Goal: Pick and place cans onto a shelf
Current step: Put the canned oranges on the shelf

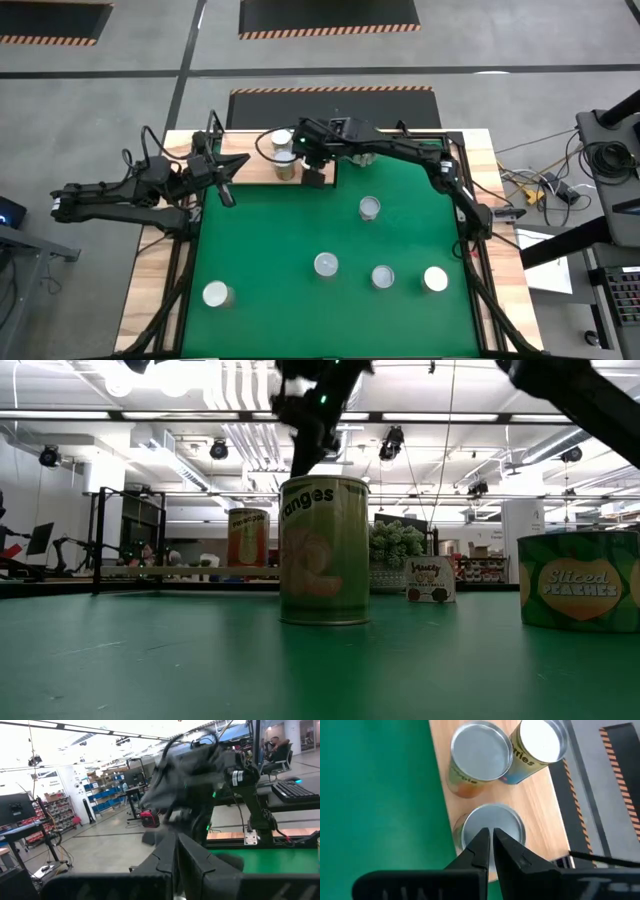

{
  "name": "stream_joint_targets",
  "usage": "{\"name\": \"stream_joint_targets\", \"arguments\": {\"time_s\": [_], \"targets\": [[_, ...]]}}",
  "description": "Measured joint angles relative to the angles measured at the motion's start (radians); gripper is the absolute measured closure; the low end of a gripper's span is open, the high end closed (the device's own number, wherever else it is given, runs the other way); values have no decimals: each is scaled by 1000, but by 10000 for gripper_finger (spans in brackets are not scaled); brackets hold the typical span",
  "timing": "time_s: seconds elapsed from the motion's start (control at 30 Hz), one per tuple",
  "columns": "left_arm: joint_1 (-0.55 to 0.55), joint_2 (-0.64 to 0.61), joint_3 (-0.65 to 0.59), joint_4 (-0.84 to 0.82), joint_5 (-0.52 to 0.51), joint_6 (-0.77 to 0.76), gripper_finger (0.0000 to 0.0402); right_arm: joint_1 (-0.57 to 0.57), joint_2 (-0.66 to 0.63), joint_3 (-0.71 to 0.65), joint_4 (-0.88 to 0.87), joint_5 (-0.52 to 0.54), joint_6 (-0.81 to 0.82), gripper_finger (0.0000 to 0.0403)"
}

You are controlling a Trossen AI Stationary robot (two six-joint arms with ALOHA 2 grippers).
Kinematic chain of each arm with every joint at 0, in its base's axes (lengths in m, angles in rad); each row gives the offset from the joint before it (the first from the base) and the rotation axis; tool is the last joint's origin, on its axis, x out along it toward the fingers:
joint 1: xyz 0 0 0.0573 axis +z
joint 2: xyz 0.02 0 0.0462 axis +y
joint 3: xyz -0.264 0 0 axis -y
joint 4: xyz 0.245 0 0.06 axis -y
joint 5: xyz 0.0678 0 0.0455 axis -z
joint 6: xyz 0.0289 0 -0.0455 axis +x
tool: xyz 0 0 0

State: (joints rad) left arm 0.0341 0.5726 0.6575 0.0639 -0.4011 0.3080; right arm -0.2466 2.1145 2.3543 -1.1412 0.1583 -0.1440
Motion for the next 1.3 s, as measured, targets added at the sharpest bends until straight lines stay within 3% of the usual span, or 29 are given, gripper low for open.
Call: {"name": "stream_joint_targets", "arguments": {"time_s": [0.27,0.5,0.77,1.0,1.13,1.3], "targets": [[0,5,0,0,0,-3,402,120,-81,-1,-101,-109,53,390],[0,6,0,0,0,-15,402,305,-81,-57,-83,-118,65,390],[0,6,0,0,1,-48,402,465,-83,-217,78,-115,128,390],[0,6,0,0,1,-59,402,523,-101,-350,105,-105,229,390],[0,6,0,0,1,-59,402,546,-179,-477,227,-92,271,393],[0,6,0,0,1,-59,402,561,-322,-686,401,0,291,394]]}}
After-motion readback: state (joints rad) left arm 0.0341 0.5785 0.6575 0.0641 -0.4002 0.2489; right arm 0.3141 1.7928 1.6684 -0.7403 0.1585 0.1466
